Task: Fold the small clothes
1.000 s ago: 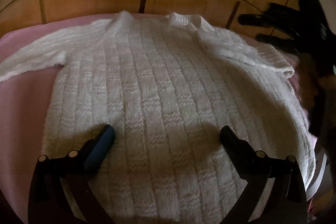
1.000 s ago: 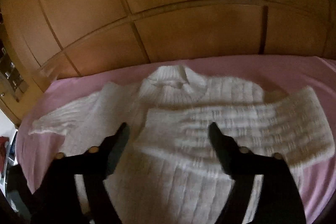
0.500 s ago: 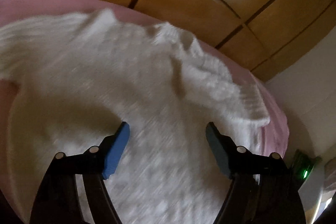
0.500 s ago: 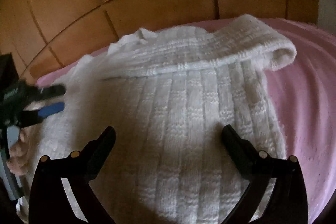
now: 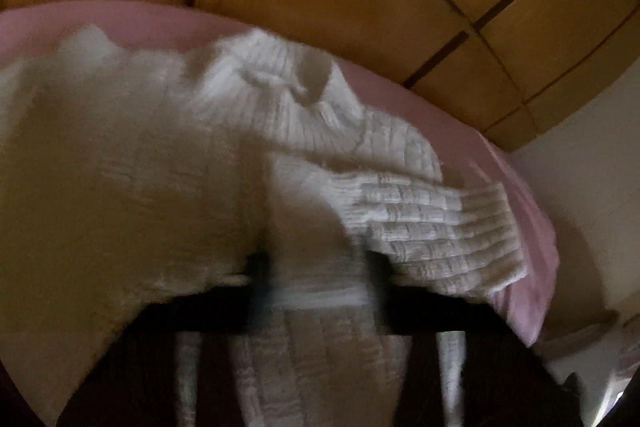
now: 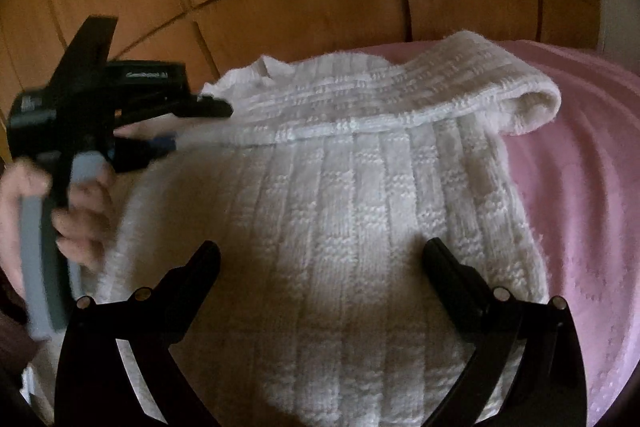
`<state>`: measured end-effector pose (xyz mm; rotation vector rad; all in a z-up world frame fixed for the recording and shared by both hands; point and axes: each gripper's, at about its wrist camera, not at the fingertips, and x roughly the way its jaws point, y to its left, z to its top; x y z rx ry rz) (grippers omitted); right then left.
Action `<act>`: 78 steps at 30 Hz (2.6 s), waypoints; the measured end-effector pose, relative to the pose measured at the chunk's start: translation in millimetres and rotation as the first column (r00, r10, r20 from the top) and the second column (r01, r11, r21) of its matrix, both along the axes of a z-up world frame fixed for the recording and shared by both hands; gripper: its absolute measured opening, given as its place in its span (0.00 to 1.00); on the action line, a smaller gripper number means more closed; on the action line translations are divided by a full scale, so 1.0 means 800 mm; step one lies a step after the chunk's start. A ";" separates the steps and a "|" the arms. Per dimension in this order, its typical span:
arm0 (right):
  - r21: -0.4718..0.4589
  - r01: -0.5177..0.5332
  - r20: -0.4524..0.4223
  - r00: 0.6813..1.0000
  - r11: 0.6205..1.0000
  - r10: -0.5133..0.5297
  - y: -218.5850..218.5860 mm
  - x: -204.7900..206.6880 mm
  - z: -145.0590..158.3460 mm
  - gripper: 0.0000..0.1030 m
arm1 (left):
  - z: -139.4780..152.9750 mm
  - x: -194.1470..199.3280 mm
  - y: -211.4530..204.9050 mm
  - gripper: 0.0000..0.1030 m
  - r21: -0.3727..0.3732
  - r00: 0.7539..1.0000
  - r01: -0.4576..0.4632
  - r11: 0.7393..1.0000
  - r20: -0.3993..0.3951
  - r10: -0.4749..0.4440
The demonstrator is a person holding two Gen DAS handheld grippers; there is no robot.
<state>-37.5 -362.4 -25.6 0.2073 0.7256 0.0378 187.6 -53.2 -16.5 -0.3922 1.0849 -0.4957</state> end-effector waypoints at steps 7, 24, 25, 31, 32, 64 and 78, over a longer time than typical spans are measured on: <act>0.036 -0.006 0.016 1.000 0.999 0.006 -0.005 -0.004 0.000 0.98 | 0.062 -0.009 0.067 0.09 -0.125 0.987 -0.067 0.990 0.137 0.085; 0.161 -0.015 0.008 1.000 0.987 0.014 -0.026 0.023 0.052 0.98 | 0.035 0.004 0.139 0.09 0.199 0.963 -0.192 0.961 0.228 0.145; 0.168 -0.009 0.020 1.000 0.986 0.006 -0.029 0.031 0.061 0.98 | 0.034 0.005 0.138 0.09 0.217 0.961 -0.198 0.956 0.236 0.145; 0.047 0.077 -0.066 0.995 0.996 -0.074 -0.025 0.109 0.059 0.98 | 0.007 0.012 0.145 0.24 0.323 0.957 -0.252 0.912 0.222 0.185; 0.033 0.085 -0.122 0.989 0.996 -0.080 -0.022 0.123 0.040 0.98 | 0.005 0.010 0.150 0.33 0.322 0.956 -0.262 0.910 0.218 0.198; -0.145 0.122 -0.076 0.988 0.982 -0.134 0.012 0.111 0.011 0.98 | 0.002 -0.196 0.667 0.57 -0.175 0.459 -0.882 0.437 -0.112 0.881; -0.160 0.125 -0.077 0.987 0.979 -0.139 0.012 0.111 0.012 0.98 | 0.028 -0.117 0.641 0.06 -0.138 0.539 -0.835 0.533 -0.006 0.842</act>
